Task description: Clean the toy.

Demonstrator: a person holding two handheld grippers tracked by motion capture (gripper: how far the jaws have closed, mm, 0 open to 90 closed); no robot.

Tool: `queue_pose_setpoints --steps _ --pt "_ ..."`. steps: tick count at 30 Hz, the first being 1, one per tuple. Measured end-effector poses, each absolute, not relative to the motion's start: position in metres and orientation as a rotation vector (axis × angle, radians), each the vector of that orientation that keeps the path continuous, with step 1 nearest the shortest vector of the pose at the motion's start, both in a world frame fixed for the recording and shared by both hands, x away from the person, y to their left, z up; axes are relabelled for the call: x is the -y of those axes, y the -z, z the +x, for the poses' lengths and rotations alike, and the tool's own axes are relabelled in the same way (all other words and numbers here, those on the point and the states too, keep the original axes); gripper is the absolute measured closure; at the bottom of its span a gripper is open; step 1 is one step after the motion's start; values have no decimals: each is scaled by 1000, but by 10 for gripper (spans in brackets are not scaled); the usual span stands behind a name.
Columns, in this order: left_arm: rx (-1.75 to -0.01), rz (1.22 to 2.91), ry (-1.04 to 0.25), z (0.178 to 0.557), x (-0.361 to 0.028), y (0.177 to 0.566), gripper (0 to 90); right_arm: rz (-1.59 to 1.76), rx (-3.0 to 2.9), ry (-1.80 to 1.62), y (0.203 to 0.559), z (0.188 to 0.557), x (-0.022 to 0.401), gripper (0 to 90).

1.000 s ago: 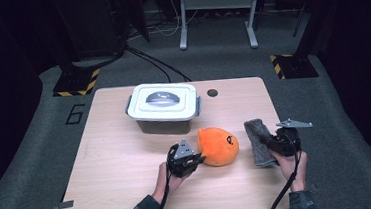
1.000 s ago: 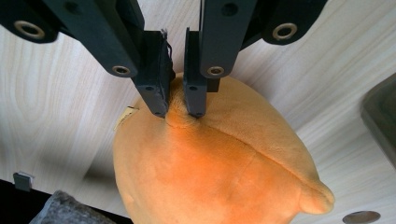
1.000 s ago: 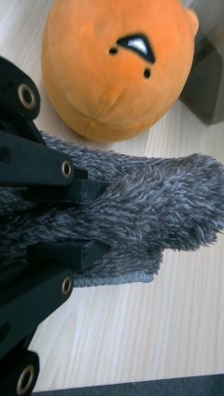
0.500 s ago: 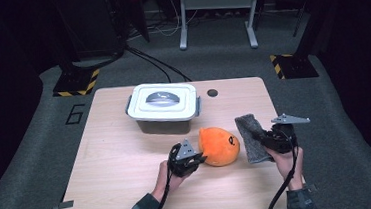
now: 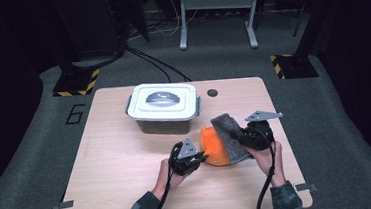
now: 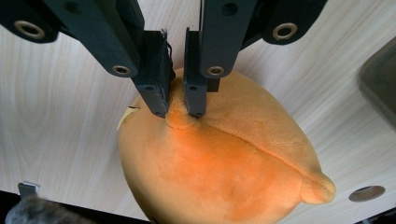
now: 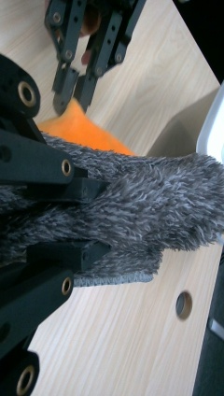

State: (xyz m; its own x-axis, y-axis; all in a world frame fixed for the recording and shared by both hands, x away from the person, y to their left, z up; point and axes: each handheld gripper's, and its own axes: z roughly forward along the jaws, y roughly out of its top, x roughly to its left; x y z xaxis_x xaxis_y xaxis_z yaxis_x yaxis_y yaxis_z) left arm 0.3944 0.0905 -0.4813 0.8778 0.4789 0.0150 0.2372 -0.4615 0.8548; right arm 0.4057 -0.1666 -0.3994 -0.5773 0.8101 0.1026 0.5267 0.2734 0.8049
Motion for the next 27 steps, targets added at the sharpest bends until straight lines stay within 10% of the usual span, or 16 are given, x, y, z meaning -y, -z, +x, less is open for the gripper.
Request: queue_pose_setpoints --steps 27 --pt "-552 2055 -269 397 -88 484 825 1005 -2302 -905 423 409 102 748"
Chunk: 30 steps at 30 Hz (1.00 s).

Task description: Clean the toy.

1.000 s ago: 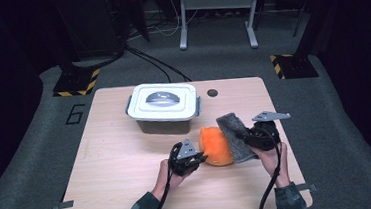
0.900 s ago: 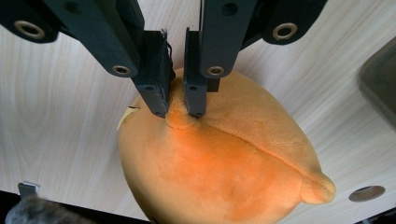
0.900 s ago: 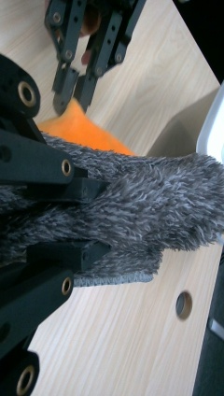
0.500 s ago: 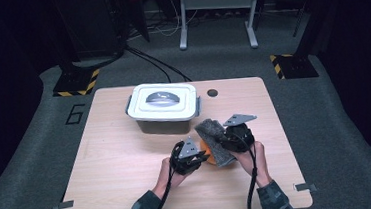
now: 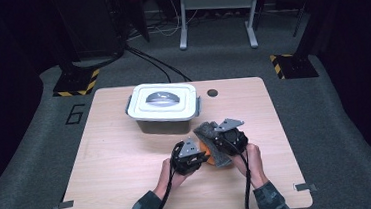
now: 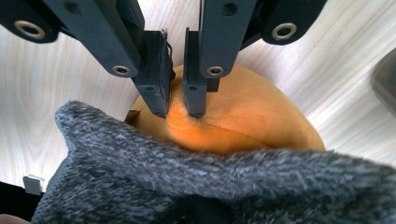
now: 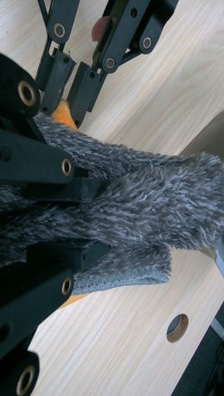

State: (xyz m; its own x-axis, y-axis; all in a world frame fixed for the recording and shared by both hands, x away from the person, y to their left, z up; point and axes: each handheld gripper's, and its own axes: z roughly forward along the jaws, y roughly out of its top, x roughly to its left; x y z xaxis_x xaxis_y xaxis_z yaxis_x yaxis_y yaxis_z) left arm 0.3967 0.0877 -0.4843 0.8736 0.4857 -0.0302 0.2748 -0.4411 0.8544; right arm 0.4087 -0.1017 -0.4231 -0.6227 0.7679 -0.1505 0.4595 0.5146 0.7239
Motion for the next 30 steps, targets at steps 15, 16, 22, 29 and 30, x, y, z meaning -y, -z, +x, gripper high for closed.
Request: queue_pose_setpoints --steps 15,16,22,29,30 --pt "-587 2034 -267 398 -88 487 824 1092 -2217 -939 424 406 125 743" --pt "-587 2036 -268 398 -88 487 824 1114 -2209 -939 424 406 127 743" --pt "-590 2037 -264 398 -89 488 824 1168 -2171 -948 428 406 146 741" --pt "-592 2042 -258 399 -90 489 824 1242 -2147 -942 436 406 164 738" --pt "-593 2042 -258 399 -90 490 825 1253 -2143 -942 437 406 166 738"
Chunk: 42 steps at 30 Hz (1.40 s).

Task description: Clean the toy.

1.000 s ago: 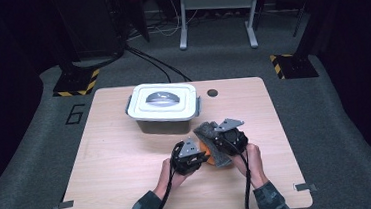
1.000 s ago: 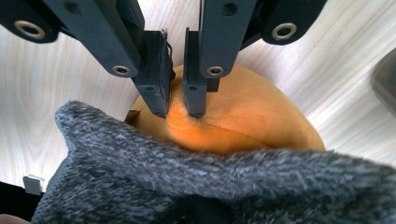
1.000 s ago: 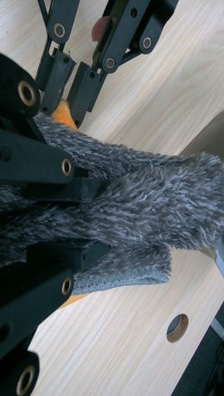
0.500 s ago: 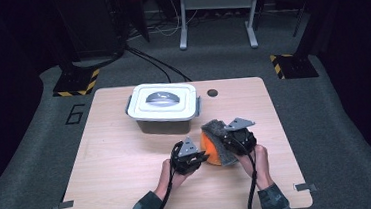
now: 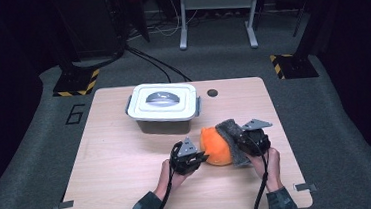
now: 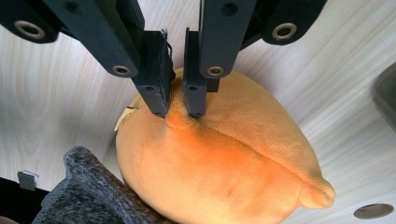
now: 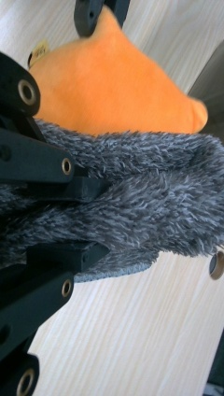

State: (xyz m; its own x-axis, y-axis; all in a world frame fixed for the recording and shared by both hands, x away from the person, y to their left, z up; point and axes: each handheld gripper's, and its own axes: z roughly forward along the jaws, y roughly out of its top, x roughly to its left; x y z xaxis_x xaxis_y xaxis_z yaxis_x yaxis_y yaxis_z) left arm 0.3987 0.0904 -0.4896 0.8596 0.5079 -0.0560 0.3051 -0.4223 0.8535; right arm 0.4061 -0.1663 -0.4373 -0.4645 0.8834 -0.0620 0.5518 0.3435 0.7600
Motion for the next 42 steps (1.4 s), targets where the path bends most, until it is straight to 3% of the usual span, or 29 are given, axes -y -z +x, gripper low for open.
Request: queue_pose_setpoints --steps 29,42 --pt "-601 2044 -242 399 -94 493 823 1493 -2182 -777 500 428 194 740" --pt "-594 2039 -251 398 -93 490 822 1442 -2055 -923 447 406 217 745"
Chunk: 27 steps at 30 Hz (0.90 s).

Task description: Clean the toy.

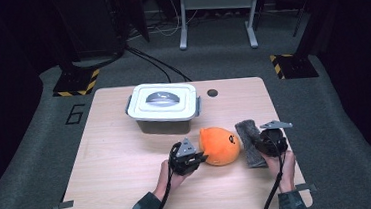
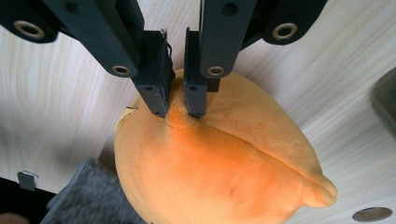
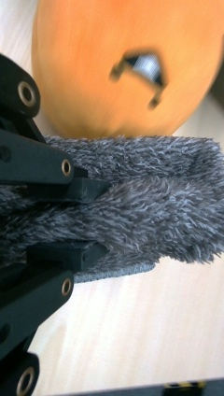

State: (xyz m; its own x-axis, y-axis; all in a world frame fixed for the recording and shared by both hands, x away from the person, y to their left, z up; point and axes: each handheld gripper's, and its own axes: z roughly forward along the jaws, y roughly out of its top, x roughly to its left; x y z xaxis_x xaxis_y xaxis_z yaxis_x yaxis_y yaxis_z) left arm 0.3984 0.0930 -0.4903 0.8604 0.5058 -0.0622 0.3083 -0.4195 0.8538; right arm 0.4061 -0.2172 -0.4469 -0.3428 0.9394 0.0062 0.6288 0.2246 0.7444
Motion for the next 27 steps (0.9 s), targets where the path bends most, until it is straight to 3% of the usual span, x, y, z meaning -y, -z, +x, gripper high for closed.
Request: queue_pose_setpoints --steps 10,27 --pt "-587 2033 -260 399 -90 486 819 1235 -2157 -1018 405 398 173 740" --pt "-575 2034 -251 398 -87 486 817 1058 -2327 -937 419 419 98 735"
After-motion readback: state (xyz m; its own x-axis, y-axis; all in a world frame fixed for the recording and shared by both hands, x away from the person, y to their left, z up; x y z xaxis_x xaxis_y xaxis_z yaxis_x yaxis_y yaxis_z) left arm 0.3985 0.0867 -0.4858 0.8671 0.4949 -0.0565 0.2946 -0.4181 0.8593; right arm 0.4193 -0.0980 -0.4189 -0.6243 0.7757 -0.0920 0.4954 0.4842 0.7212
